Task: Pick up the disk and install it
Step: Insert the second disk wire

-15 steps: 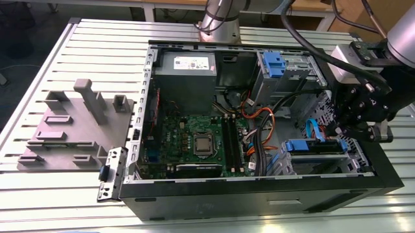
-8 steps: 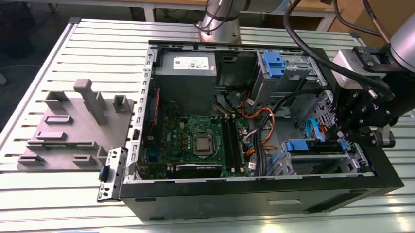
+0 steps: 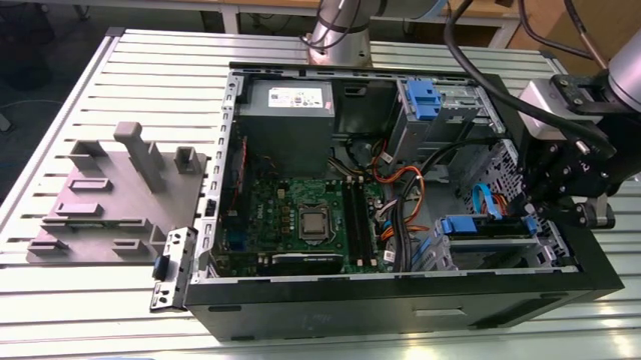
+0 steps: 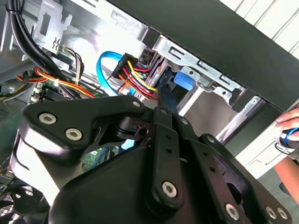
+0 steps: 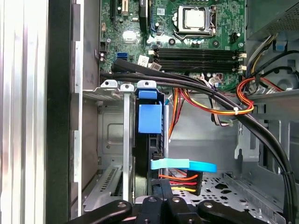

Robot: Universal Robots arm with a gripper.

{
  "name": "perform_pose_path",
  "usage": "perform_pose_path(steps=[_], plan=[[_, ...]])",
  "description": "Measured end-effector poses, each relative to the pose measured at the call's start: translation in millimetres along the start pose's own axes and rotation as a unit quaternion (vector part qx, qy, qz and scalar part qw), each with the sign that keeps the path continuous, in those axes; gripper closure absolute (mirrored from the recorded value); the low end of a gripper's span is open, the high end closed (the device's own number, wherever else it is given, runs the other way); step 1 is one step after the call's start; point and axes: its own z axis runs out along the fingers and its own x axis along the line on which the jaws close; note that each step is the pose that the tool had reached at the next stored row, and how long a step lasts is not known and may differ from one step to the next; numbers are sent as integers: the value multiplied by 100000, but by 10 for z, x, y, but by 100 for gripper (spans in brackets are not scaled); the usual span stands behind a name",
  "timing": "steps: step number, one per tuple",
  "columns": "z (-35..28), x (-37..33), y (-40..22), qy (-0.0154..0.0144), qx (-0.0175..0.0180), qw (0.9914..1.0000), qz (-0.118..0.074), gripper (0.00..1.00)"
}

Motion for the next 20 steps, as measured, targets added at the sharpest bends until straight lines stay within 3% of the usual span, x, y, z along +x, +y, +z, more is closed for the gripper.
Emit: perform_pose_path(steps=[20], plan=[[52, 2, -1, 15, 2, 100000, -6, 89]])
